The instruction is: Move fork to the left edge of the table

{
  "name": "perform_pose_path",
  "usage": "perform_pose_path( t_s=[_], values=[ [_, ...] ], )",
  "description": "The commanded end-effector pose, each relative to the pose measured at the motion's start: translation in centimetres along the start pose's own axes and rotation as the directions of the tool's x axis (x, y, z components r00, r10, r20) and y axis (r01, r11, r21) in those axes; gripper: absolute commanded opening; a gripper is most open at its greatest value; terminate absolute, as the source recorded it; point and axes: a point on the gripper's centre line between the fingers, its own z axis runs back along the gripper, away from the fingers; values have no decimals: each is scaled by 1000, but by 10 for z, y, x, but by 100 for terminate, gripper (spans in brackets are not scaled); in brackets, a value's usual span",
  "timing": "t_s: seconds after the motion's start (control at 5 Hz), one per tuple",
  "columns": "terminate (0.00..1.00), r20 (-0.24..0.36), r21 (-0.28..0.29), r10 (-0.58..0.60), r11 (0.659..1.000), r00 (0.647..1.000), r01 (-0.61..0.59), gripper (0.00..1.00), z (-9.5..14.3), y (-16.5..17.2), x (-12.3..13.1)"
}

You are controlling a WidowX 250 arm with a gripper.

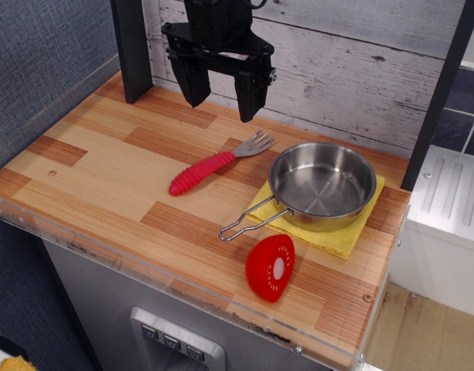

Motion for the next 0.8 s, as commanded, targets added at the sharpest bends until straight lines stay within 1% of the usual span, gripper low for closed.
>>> perform_pose_path(
  t_s=[0.0,0.2,0.4,0.6],
  values=[
    [0,0,0,0,1000,1000,0,100,0,0,0],
    [0,-4,-41,100,994,995,-100,100,-16,19,-9],
    [0,-20,-39,107,993,994,-108,100,-34,32,-18],
    [0,-21,-48,29,998,999,-30,100,-55,44,-29]
  ],
)
